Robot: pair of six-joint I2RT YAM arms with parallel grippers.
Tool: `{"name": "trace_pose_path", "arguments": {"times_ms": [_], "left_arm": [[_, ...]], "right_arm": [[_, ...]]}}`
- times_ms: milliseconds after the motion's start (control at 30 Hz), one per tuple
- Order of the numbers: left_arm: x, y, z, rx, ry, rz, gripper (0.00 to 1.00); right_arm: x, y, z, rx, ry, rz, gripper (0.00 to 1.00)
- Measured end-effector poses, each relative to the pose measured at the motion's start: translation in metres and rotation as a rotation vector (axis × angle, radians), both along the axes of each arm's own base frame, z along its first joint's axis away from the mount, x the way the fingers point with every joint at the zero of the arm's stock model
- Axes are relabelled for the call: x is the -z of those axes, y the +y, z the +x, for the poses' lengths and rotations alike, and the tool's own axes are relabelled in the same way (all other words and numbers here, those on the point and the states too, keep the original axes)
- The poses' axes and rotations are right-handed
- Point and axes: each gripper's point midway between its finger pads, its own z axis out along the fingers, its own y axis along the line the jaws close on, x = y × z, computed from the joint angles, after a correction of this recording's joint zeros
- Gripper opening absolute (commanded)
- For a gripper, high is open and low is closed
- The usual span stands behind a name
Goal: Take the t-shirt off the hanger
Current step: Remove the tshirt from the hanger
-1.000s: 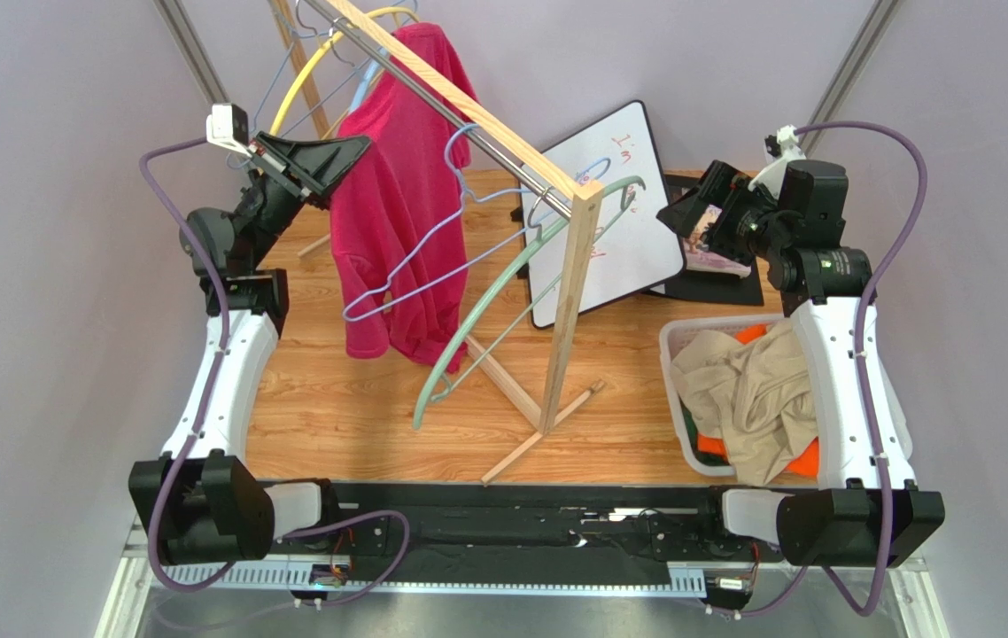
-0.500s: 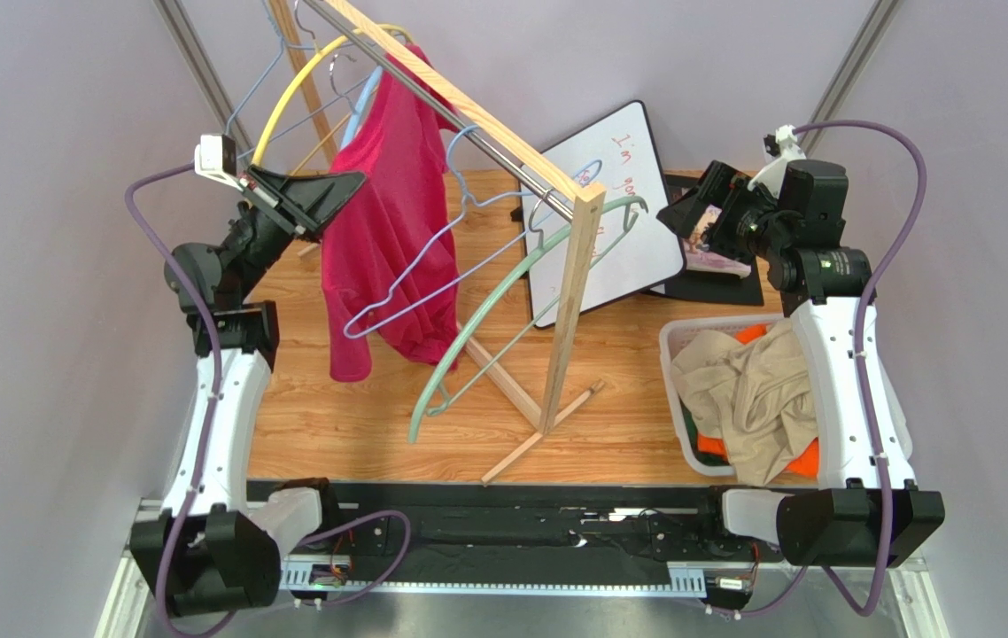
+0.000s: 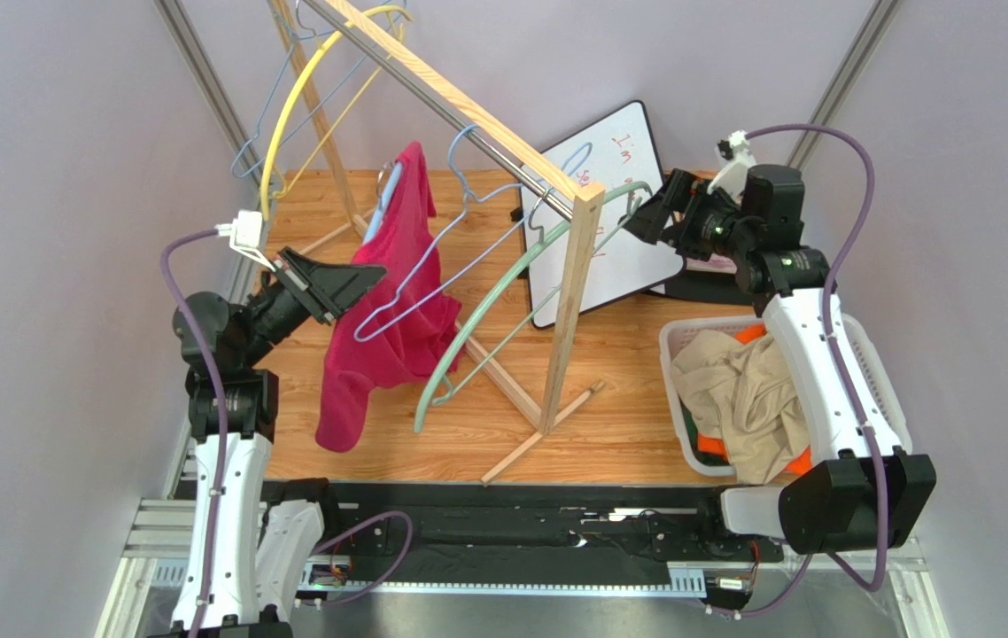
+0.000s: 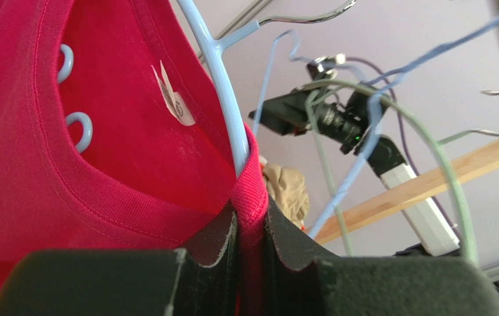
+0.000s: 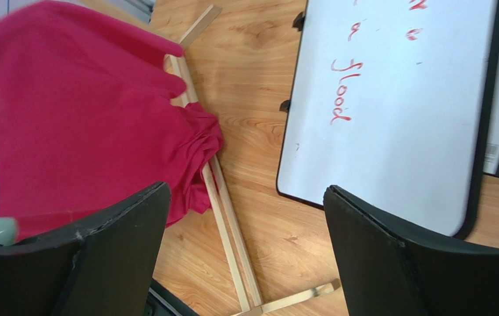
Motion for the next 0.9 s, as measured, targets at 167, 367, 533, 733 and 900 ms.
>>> {"name": "trace_pose_path", "arguments": {"times_ms": [167, 367, 533, 733, 900], "left_arm": [[0.072, -0.001, 0.014, 0.012, 0.195, 0.005, 0.0], [0.129, -0.038, 0.014, 0.155, 0.361, 0.059, 0.0], [0.156, -0.056, 0.002, 0.218, 0.409, 0.083, 0.0], [0.181, -0.075, 0.0, 0.252, 0.453, 0.059, 0.0], [0.192, -0.085, -0.004, 0.272, 0.495, 0.015, 0.0]], "right_arm": [[0.015, 0.026, 0.0, -0.078, -0.018, 0.024, 0.86], [0.026, 0.052, 0.0, -0.163, -0.082, 0.055, 0.8], [0.039, 0.074, -0.007, -0.24, -0.131, 0.099, 0.73], [0.056, 0.106, -0.025, -0.325, -0.192, 0.155, 0.7], [0.073, 0.127, -0.046, -0.377, -0.226, 0.212, 0.7]]}}
